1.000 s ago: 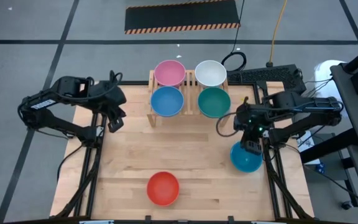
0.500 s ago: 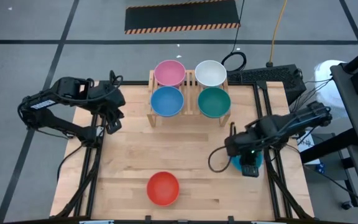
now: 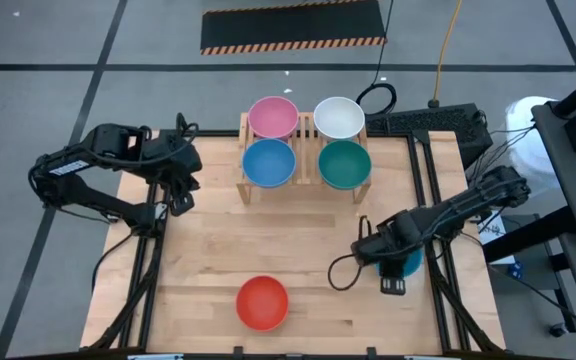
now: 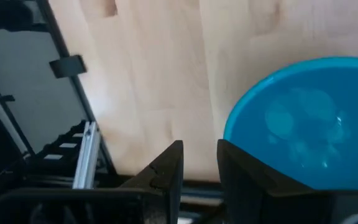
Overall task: Place and stack bowls onto a shelf
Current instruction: Stack the blue bowl on top of the green bowl on the shelf
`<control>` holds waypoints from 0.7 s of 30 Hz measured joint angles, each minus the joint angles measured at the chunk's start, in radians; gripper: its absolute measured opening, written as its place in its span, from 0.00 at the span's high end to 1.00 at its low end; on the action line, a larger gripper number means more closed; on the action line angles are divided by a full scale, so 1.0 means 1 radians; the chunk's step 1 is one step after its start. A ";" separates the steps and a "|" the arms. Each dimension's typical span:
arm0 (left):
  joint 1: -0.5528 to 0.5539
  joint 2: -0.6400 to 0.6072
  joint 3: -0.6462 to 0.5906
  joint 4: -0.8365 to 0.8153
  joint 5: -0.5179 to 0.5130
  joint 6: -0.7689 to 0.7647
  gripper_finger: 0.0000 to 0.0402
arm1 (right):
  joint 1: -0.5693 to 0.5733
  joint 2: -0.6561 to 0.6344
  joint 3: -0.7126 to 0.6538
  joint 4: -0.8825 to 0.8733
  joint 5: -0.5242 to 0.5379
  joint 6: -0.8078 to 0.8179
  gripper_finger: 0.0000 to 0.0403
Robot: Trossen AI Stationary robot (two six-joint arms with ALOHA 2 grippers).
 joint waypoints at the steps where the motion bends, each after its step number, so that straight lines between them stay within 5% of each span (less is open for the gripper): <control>1: 0.000 0.000 0.000 0.000 0.000 0.000 0.88 | 0.000 -0.007 -0.026 0.025 0.002 0.010 0.77; 12: 0.000 0.000 0.000 0.000 0.000 0.010 0.88 | -0.001 -0.036 -0.256 0.144 0.003 0.128 0.77; 21: 0.000 0.000 0.000 0.000 0.000 0.007 0.88 | -0.001 -0.037 -0.309 0.298 0.001 0.100 0.77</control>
